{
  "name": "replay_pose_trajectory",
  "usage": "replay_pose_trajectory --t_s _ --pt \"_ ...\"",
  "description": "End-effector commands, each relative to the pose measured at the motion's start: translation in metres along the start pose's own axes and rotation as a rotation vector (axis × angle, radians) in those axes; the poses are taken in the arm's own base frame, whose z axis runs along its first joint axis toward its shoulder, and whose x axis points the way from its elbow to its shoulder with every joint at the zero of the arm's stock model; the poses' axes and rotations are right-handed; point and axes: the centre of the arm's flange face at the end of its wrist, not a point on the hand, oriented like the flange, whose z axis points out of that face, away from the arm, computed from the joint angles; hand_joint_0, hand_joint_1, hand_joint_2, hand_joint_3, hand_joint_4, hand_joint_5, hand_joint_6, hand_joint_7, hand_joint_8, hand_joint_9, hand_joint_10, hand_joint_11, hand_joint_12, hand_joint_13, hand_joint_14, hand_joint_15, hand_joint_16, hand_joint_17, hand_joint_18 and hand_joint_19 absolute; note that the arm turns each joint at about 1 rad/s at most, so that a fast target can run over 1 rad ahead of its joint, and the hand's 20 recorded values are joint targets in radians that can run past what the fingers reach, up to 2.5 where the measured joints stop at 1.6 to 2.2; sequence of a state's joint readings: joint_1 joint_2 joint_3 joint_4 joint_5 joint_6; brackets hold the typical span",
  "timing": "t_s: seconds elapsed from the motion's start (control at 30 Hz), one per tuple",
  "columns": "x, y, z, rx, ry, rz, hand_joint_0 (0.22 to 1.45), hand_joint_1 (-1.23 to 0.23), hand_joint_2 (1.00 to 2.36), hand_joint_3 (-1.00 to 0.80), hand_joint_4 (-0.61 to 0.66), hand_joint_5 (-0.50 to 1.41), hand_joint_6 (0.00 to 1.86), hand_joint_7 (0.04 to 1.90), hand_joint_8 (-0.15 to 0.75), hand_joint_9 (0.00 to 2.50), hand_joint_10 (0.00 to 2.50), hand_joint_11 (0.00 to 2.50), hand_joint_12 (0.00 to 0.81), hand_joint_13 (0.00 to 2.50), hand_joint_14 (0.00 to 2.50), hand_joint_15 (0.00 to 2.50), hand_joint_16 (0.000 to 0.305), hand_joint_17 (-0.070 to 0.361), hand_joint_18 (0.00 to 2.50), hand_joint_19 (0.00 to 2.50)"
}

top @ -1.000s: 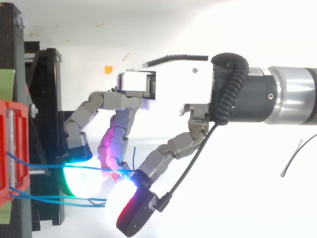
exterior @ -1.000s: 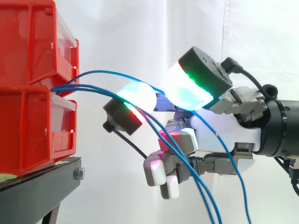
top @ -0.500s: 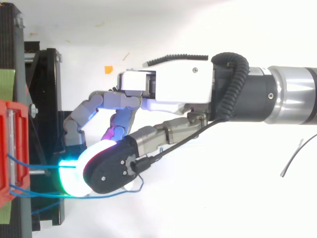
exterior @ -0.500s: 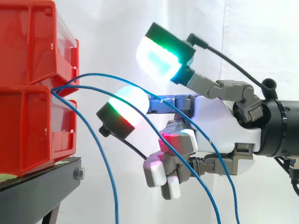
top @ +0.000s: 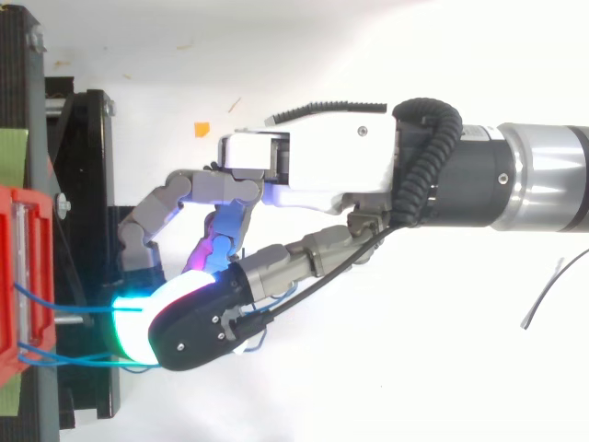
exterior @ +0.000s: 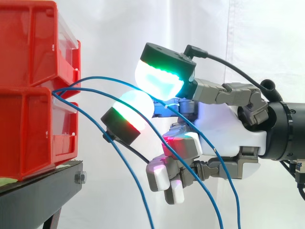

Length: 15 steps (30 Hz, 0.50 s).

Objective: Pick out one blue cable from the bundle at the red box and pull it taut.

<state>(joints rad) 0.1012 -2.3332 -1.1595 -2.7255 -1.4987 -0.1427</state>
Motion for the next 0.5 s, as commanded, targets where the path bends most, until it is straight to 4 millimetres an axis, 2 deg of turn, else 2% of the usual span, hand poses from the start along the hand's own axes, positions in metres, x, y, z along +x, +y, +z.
replay_pose_trajectory --t_s 0.0,0.33,0.47 --pt "0.0 0.0 0.0001 -0.001 0.0 0.0 0.57 -0.6 1.01 -0.19 0.04 -0.09 0.89 0.86 0.348 1.32 0.03 0.8 0.38 1.05 0.02 0.52 0.057 0.129 0.96 0.67" --pt "0.0 0.0 0.0001 -0.001 0.0 0.0 0.59 -0.72 1.02 -0.23 0.05 -0.12 0.93 0.82 0.32 1.24 0.03 0.87 0.355 0.99 0.02 0.54 0.051 0.114 0.88 0.68" --pt "0.0001 -0.0001 -0.0001 0.001 0.0 0.0 0.6 -0.73 1.02 -0.26 0.03 -0.12 0.94 0.83 0.307 1.23 0.03 0.88 0.34 0.97 0.02 0.55 0.048 0.108 0.85 0.69"
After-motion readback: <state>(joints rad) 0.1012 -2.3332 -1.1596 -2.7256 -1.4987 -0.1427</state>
